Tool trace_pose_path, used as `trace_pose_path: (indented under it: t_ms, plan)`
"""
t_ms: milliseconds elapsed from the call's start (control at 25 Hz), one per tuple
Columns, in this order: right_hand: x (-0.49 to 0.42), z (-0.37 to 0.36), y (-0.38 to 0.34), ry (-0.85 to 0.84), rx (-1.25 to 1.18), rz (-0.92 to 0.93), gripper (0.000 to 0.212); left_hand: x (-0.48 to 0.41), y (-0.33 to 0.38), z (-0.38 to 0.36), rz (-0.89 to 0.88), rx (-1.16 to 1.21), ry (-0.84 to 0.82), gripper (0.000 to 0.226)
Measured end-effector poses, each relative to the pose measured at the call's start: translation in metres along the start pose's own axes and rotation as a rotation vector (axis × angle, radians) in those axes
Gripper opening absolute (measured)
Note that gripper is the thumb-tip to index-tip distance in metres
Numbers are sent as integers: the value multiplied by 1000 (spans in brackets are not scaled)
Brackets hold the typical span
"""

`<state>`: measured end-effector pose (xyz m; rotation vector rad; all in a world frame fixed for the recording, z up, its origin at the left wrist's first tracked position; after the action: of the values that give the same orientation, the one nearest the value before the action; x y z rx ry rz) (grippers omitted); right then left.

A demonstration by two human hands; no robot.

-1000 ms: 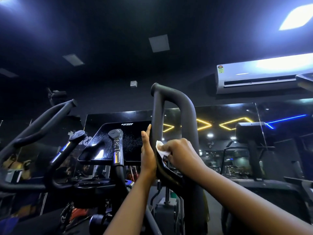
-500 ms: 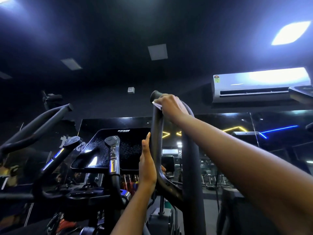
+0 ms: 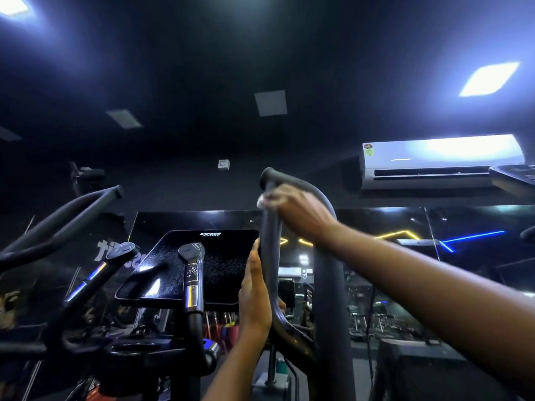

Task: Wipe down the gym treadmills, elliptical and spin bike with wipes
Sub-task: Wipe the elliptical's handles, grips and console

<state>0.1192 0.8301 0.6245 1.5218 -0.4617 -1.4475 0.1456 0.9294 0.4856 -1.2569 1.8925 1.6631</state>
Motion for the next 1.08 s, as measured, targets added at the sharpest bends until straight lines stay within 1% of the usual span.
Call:
trace_pose_path:
  t_ms: [40, 80, 160, 200, 240, 280, 320, 360, 400, 480, 520, 560, 640, 720, 760, 800, 880, 960, 1040, 1080]
  plan:
    - [-17, 2, 20, 27, 43, -79, 29, 0, 0, 0, 6, -11, -16, 63]
    - [-32, 2, 35, 4, 76, -135, 29, -1, -2, 1, 11, -20, -22, 65]
    - [-49, -4, 45, -105, 70, -171, 31, -4, -4, 3, 13, -26, -17, 64]
    - [-47, -9, 43, -119, 81, -176, 32, -5, -4, 3, 14, -22, -22, 65]
    - [-41, -14, 37, -87, 93, -170, 31, -4, -2, 3, 12, -18, -28, 68]
    - [-34, -13, 29, -52, 86, -144, 31, -3, -1, 3, 4, -24, -27, 72]
    - [-28, -12, 20, -109, 160, -107, 29, -1, 1, 2, -4, -27, -25, 73]
    - [-21, -14, 14, -174, 292, -72, 27, -1, 1, 2, -8, -23, -20, 72]
    - [-14, -19, 9, -154, 387, -36, 26, 0, 2, 2, -8, -9, -13, 69]
    - [3, -29, -8, -103, 468, 72, 31, 0, 3, 2, -1, 30, -2, 63]
    - [12, -29, -20, -72, 471, 135, 36, 0, 2, 2, 11, 40, 1, 62]
    - [20, -27, -32, -46, 421, 183, 39, 1, 2, 2, 36, 53, 6, 64]
    - [29, -24, -42, 4, 238, 269, 42, 1, 1, 1, 78, 62, 26, 71]
    - [24, -15, -32, -46, 42, 245, 36, 2, 0, 2, 73, 48, 41, 73]
    - [17, -11, -22, -78, -51, 200, 33, 3, 0, 2, 57, 40, 38, 74]
    - [10, -8, -8, -57, -95, 120, 33, 3, 1, 2, 45, 39, 30, 73]
    - [5, -6, 8, -19, -140, -85, 40, 4, 4, 1, 44, 60, 3, 65]
    - [13, -9, -5, 36, -216, -237, 40, 3, 5, 1, 54, 94, -28, 65]
    - [30, -14, -37, 98, -311, -305, 31, 1, 3, 3, 71, 112, -46, 66]
    - [40, -14, -52, 124, -357, -308, 31, 2, 3, 4, 83, 127, -70, 67]
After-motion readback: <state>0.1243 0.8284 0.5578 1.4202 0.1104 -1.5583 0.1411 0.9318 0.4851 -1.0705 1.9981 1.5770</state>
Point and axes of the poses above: each hand's wrist, its own x-axis away from the middle knuckle, its own z-axis out of the back of the hand, y = z × x, the point moved 1 cm from there along -x, towards the middle knuckle, and after that the axes turned 10 degrees about z, right-handed, at the moved point
